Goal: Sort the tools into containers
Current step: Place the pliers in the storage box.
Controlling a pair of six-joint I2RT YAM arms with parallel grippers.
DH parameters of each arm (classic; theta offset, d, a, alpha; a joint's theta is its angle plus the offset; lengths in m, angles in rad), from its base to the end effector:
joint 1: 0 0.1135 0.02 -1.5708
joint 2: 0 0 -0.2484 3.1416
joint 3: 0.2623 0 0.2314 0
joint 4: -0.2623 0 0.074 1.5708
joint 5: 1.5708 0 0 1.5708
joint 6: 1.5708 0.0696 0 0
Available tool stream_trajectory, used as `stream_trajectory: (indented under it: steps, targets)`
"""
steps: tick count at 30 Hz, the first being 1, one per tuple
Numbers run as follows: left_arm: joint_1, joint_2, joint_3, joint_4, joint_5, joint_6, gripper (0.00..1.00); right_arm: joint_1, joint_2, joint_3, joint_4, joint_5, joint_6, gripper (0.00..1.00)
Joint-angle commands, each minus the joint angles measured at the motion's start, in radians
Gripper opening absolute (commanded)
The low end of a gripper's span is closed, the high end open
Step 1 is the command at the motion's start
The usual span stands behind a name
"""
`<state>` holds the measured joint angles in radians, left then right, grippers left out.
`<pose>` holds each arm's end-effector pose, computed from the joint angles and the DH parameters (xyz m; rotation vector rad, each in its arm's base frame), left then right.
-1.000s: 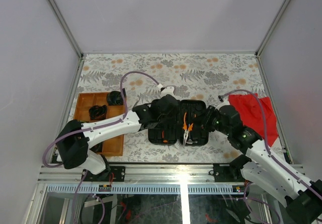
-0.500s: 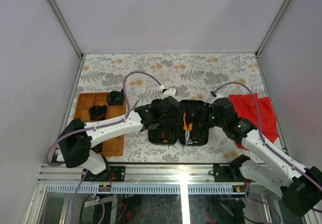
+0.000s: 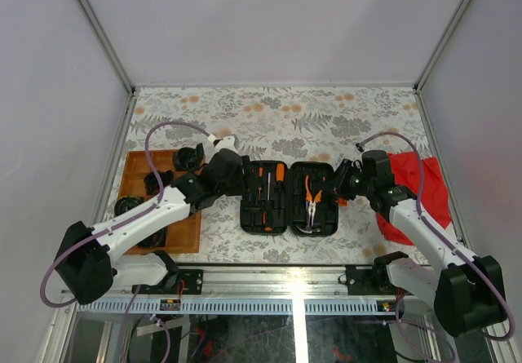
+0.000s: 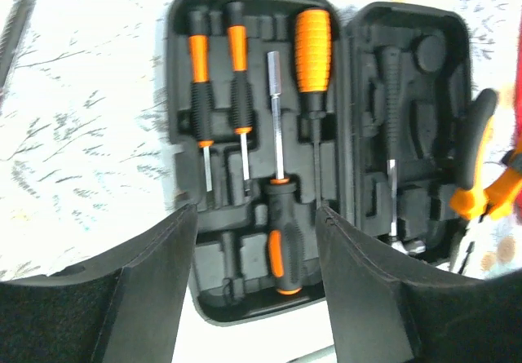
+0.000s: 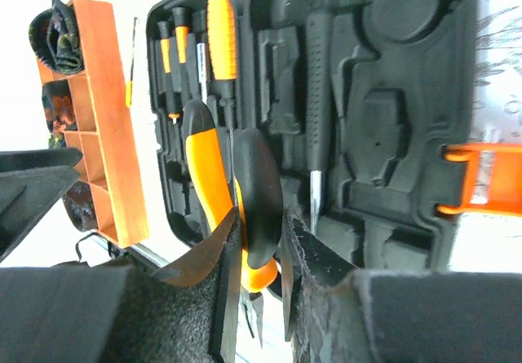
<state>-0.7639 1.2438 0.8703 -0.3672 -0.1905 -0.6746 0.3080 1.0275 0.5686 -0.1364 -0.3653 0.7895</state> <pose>0.2079 -0.1809 0.2270 0.0061 2.3512 -0.5131 0.2151 0.0945 0.2030 0.3288 2.2825 0.9968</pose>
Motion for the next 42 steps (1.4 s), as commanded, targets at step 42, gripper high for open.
stream_trajectory:
  steps: [42]
  targets:
    - [0.074,-0.122,-0.195,-0.005,0.010,-0.039,0.60,-0.181,0.273,0.137,-0.081,-0.037,-0.275,0.17]
